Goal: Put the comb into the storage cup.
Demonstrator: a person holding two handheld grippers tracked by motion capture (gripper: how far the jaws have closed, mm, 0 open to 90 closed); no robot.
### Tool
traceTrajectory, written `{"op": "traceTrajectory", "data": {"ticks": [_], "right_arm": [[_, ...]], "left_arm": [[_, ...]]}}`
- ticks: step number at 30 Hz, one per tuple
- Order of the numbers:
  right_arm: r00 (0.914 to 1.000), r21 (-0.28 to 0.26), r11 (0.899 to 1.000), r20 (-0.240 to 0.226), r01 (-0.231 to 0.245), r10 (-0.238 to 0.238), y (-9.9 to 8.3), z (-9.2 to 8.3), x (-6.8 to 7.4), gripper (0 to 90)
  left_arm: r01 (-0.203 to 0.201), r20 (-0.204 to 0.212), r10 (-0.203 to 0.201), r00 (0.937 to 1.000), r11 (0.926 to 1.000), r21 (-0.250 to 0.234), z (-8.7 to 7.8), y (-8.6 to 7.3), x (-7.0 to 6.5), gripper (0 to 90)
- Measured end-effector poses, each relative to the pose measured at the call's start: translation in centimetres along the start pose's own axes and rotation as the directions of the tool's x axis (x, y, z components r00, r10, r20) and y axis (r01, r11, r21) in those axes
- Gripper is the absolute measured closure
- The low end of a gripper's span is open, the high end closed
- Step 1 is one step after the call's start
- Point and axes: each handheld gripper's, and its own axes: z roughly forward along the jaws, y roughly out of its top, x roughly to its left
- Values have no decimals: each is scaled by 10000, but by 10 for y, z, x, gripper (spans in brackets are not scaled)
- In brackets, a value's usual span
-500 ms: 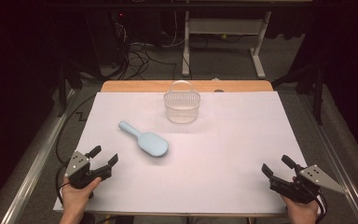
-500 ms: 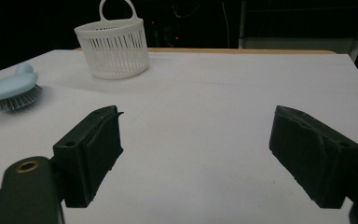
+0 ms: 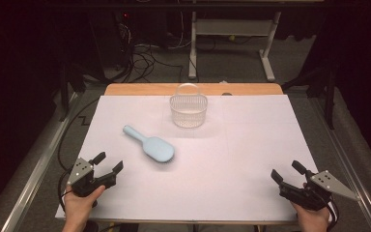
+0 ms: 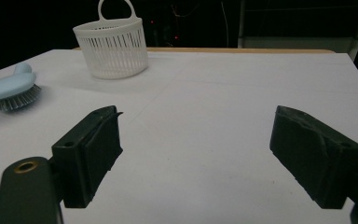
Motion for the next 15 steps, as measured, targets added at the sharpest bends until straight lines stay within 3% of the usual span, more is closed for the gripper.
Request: {"op": "traceTrajectory", "data": {"ticks": [15], "right_arm": [[9999, 165, 9999, -143, 10, -8, -1, 2, 1, 167]], "left_arm": [[75, 60, -75, 10000, 10000, 65, -2, 1, -1, 254]]}}
